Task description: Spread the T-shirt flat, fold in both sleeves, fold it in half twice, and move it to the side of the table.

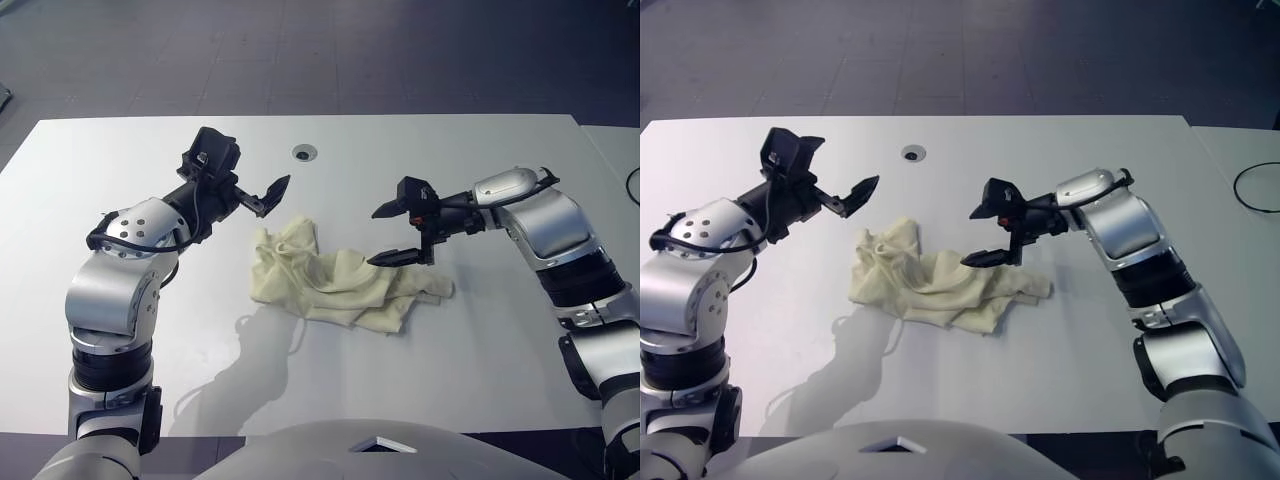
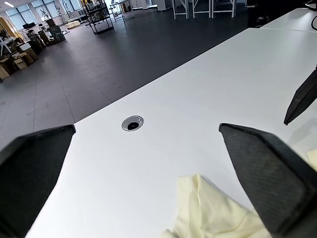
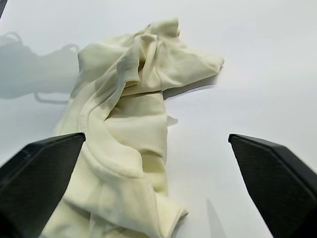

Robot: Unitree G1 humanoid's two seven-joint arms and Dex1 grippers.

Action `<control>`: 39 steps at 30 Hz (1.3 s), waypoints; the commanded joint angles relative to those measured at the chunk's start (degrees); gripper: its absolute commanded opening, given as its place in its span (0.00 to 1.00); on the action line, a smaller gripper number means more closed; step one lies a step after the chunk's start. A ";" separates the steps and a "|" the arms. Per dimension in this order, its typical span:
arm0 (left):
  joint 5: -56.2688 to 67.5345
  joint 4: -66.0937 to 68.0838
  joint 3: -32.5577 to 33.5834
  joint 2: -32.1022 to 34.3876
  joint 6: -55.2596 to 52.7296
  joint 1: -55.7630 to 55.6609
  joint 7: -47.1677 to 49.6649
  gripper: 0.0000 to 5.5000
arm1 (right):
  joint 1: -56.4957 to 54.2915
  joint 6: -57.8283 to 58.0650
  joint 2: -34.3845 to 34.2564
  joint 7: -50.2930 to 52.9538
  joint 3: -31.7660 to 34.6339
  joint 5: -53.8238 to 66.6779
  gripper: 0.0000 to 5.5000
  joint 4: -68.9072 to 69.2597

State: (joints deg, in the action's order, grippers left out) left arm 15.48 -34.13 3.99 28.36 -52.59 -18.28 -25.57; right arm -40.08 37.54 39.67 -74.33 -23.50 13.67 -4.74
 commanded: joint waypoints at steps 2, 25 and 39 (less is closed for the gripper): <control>1.27 -1.88 0.42 -0.01 -0.96 0.59 0.92 0.98 | -2.79 -2.86 0.18 -4.55 -3.60 -3.15 0.93 -3.03; 4.08 -2.48 0.32 -0.26 -2.49 0.87 3.27 0.98 | -0.42 -6.61 0.87 -10.65 -6.31 -7.97 0.25 -2.50; 0.49 10.27 -10.97 15.27 14.98 -2.33 -19.14 0.98 | -1.26 -15.34 3.73 -9.29 -4.40 -12.46 0.00 -1.66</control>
State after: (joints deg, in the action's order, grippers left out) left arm 16.91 -25.92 -3.91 39.93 -42.01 -19.86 -38.06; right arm -40.46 24.09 42.17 -84.52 -29.10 2.45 -6.74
